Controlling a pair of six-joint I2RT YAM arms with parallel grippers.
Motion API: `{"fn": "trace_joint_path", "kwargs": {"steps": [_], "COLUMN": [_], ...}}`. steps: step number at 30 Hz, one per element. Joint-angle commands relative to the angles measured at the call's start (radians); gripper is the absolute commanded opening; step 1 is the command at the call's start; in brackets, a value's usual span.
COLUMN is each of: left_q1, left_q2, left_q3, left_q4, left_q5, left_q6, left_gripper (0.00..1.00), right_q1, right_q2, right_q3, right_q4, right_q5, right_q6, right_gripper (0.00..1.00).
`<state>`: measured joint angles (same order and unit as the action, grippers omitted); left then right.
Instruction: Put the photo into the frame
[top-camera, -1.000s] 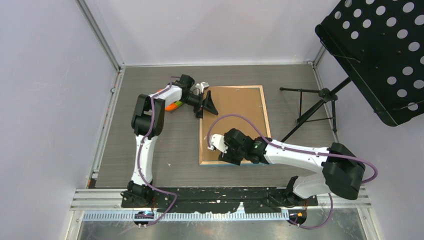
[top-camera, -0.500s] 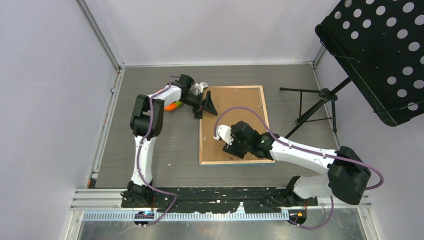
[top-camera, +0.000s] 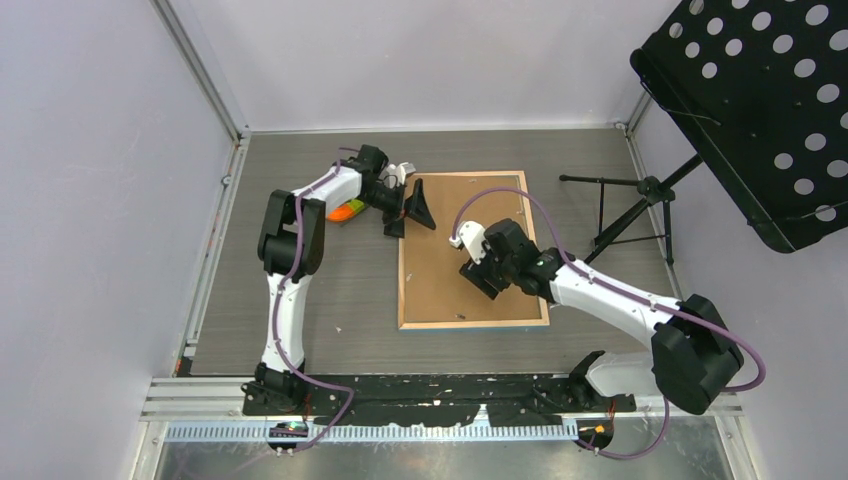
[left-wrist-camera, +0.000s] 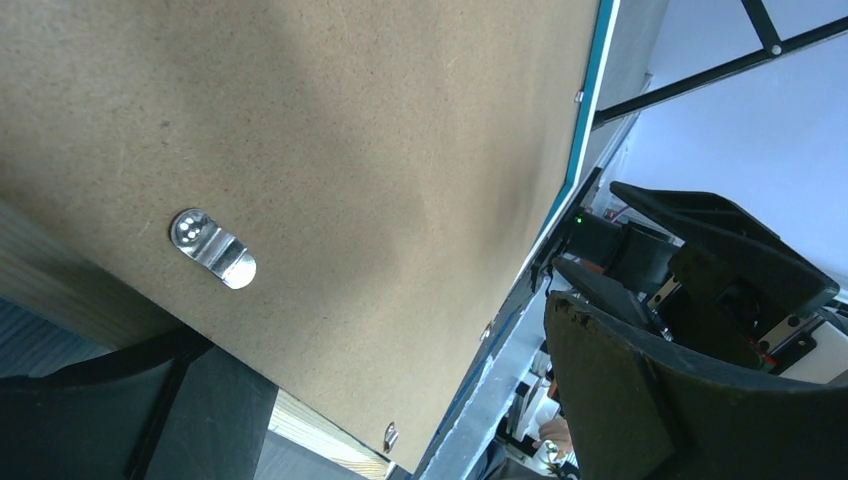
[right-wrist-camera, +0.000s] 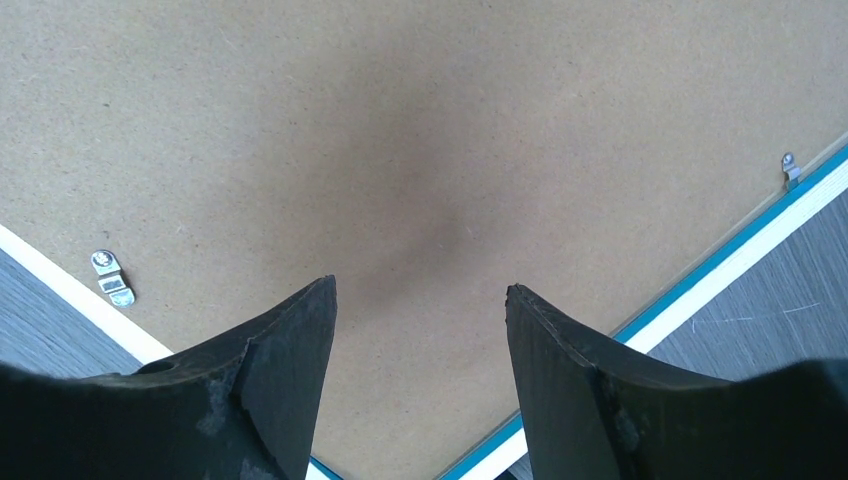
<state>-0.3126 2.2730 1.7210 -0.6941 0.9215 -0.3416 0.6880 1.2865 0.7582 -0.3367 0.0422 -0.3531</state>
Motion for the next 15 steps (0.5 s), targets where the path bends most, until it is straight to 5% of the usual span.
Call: {"fn": "trace_joint_path", "kwargs": {"steps": [1, 15], "left_q1": [0.015, 0.009], "left_q2": [-0.02, -0.05], "left_q3": [0.02, 0.05], "left_q4": [-0.073, -0.161], "left_q5": [-0.134, -0.177], "left_q6": [0.049, 0.067], "left_gripper": [1.0, 1.0], "right_q1": [-0.022, -0.042], "right_q2": [-0.033, -0.028], "right_q3": [0.037, 0.03], "right_q4": [0.028, 0.032], "right_q5": [-0.029, -0.028], "right_q6": [0.027, 0.035], "right_gripper": [0.69, 0.69]}}
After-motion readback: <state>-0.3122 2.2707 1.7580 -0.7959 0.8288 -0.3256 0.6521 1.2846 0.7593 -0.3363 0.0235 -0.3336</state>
